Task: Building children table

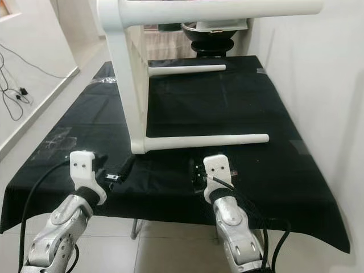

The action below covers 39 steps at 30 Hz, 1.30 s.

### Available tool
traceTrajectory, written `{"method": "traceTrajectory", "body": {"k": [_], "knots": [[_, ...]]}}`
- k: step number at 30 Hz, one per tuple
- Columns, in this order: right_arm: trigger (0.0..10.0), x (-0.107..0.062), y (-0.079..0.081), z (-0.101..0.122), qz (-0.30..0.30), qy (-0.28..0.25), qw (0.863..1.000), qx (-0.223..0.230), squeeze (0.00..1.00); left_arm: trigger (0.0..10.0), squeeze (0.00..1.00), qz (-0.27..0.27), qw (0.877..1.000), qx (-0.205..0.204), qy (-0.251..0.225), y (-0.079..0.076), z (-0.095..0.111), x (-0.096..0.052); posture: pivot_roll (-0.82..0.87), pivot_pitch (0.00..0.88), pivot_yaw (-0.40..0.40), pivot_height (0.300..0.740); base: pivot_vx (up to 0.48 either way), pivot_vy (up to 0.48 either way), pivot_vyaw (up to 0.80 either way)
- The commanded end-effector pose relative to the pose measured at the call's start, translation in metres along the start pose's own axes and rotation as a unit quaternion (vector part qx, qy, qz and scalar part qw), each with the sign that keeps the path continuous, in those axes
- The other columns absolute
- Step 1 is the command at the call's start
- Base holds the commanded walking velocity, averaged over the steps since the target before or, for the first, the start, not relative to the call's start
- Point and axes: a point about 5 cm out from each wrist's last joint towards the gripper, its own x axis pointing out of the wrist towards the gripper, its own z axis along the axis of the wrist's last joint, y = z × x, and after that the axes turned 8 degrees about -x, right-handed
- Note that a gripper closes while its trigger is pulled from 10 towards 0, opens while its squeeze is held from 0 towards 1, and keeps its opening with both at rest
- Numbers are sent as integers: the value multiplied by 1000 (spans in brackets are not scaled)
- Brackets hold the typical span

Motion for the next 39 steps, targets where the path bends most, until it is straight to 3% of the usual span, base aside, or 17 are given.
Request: {"method": "traceTrajectory", "body": {"k": [1, 12, 27, 39], "knots": [[10000, 1, 2, -5, 3, 17, 1000, 14, 0, 10000, 0, -2, 1000, 15, 12, 2, -6, -3, -62, 77, 74, 740, 0, 0, -800], [10000, 2, 5, -4, 7, 12, 1000, 18, 0, 10000, 0, -21, 999, 28, 12, -2, -6, 0, -62, 80, 72, 740, 250, 0, -655], [10000, 4, 5, -2, 12, 6, 1000, 6, 0, 10000, 0, -57, 997, 50, 12, -13, -5, 3, -65, 87, 73, 740, 276, 0, 0], [10000, 3, 7, 7, 30, -21, 999, -20, 0, 10000, 0, -60, 998, 32, 15, -15, -4, 2, -62, 95, 70, 740, 227, -346, 0]]}}
